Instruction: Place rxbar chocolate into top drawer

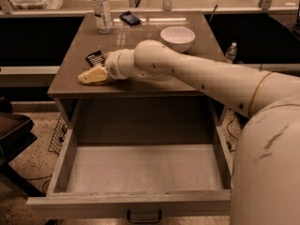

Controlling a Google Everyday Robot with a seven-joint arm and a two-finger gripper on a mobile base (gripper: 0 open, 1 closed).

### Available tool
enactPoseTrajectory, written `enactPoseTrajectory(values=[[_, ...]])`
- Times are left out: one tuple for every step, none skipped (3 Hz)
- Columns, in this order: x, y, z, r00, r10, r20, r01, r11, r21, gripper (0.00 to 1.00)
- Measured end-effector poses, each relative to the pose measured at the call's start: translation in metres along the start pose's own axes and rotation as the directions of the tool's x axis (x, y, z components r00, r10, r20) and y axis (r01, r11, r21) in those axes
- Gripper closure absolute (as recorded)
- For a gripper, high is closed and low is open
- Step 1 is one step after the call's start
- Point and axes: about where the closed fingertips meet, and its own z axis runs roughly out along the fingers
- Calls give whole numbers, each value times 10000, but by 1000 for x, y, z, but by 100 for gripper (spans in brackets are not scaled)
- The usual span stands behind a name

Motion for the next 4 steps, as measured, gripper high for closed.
enactPoseTrajectory(values=[[-3,0,-1,10000,0,0,0,10000,-1,87],[-5,0,-2,10000,0,-1,0,10000,-4,100],[-5,0,-2,10000,-1,-1,1,10000,-5,100],[-19,-3,-8,9997,-48,233,51,9999,-130,100]])
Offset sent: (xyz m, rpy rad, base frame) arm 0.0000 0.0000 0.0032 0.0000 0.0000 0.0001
